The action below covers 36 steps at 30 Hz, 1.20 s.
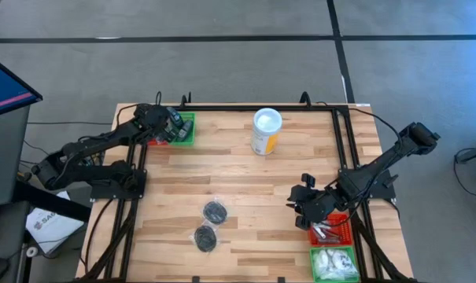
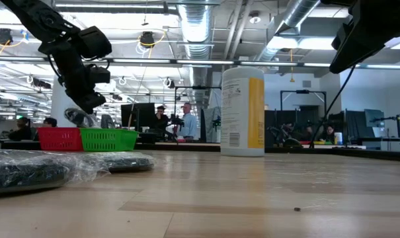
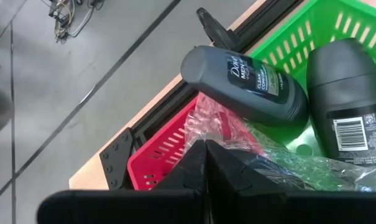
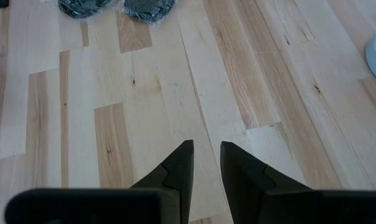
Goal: Pick & Place Travel size toiletries
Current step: Put the black hairbrush into the top red bin
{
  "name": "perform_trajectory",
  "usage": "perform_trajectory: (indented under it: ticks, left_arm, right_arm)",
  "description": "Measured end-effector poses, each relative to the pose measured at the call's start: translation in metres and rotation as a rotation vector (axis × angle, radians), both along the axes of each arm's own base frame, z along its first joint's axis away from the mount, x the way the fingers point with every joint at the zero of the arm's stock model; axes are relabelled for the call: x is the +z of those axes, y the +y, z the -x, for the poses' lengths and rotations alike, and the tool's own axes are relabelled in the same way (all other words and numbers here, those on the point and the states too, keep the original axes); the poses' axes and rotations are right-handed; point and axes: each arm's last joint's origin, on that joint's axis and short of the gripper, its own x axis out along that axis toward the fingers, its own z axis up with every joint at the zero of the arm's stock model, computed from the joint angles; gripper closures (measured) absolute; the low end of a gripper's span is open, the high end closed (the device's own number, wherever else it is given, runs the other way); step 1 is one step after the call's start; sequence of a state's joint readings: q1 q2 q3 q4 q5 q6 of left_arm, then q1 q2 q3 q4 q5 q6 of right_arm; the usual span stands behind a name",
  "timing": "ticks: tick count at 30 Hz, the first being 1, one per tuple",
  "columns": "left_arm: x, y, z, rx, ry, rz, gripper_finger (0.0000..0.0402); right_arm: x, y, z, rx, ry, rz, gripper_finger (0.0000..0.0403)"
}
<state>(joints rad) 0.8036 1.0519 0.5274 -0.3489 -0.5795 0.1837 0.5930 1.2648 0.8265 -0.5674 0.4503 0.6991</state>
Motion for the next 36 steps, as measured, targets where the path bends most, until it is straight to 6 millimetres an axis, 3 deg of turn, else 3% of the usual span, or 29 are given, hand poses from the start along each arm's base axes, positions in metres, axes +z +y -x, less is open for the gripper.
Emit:
perform_trajectory:
  ticks: [20,25,36]
  left_arm:
    - [0.007,-0.002,-0.005,0.128,-0.113,-0.050,0.0401]
    - [0.000,-0.011,0.006,0.212,0.014,-0.014,0.0401]
    - [0.003,-0.012,0.007,0.294,0.041,-0.114,0.0402]
  right_arm:
    - [0.000,0.000,0.000,0.000,0.000,0.000,0.0331]
    - [0.000,0.000,0.000,0.002,0.000,0.002,0.0331]
    - [0.002,0.000,-0.003,0.013,-0.024,0.005,0.0331]
